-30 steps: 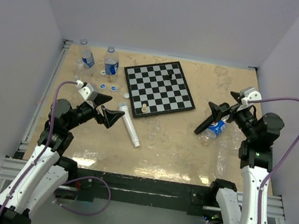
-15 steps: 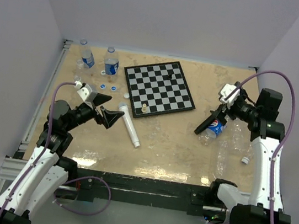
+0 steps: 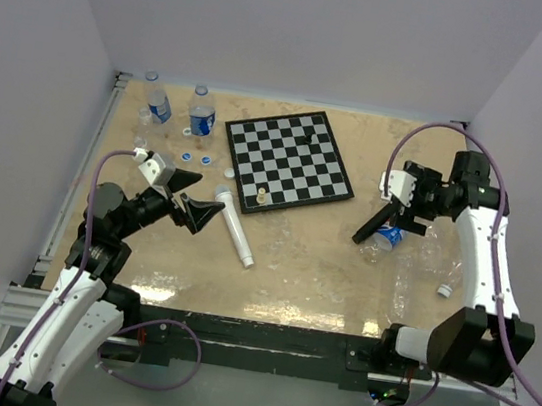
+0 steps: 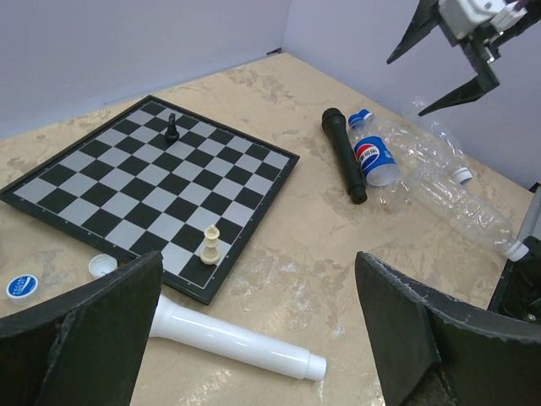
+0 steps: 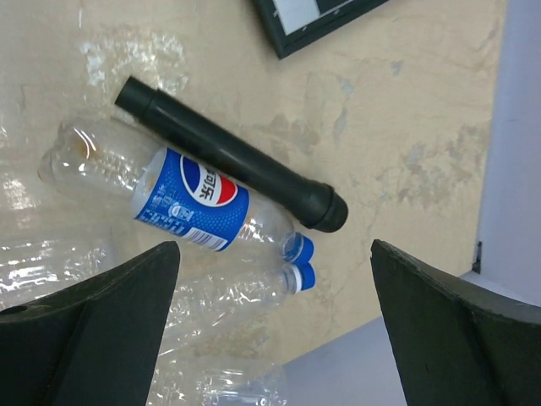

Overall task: Unscrew the bottle caps
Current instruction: Pick up the plastic bottle from the corner of the board.

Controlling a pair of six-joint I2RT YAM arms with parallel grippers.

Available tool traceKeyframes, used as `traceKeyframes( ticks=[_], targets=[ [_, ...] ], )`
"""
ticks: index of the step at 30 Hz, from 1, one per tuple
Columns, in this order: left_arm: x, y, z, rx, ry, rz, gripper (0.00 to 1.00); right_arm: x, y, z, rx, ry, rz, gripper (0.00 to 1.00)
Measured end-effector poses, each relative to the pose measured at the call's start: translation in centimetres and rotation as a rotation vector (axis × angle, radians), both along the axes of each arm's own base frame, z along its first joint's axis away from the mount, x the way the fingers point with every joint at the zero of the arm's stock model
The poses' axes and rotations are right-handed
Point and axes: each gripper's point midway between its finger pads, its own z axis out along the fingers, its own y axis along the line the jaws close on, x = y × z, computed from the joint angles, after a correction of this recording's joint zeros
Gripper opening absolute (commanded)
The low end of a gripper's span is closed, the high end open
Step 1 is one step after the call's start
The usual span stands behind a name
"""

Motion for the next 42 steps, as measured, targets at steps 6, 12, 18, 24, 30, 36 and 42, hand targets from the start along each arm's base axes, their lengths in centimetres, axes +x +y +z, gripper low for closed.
traceKeyframes(
  ticks=[6, 12, 18, 24, 30, 36, 42],
  targets=[
    [0.0, 0.0, 0.0, 0.0, -0.001, 0.0, 1.0, 1.1, -1.7, -4.3, -0.074, 0.097, -0.039, 0.92],
    [0.0, 0.0, 0.0, 0.0, -0.001, 0.0, 1.0, 4.3, -3.5, -5.7, 0.055, 0.171, -0.416, 0.79],
    [-0.1, 0.0, 0.1, -0.001, -0.003, 0.0, 1.0, 3.6, -4.8, -7.2, 0.152, 0.194, -0.719, 0.84],
    [-0.2, 0.0, 0.3, -0.002, -0.011, 0.0, 1.0, 4.5, -9.5, -7.2, 0.175, 0.12, -0.998, 0.87],
    [-0.4, 0.1, 0.6, -0.005, -0.024, 0.0, 1.0, 3.7, -11.4, -9.9, 0.156, 0.161, -1.11, 0.88],
    [-0.5, 0.1, 0.8, -0.007, -0.031, 0.0, 1.0, 2.4, -11.4, -13.9, 0.124, 0.271, -1.143, 0.88],
    [-0.6, 0.1, 0.9, -0.008, -0.037, 0.0, 1.0, 1.7, -11.8, -16.3, 0.114, 0.326, -1.169, 0.85]
  ],
)
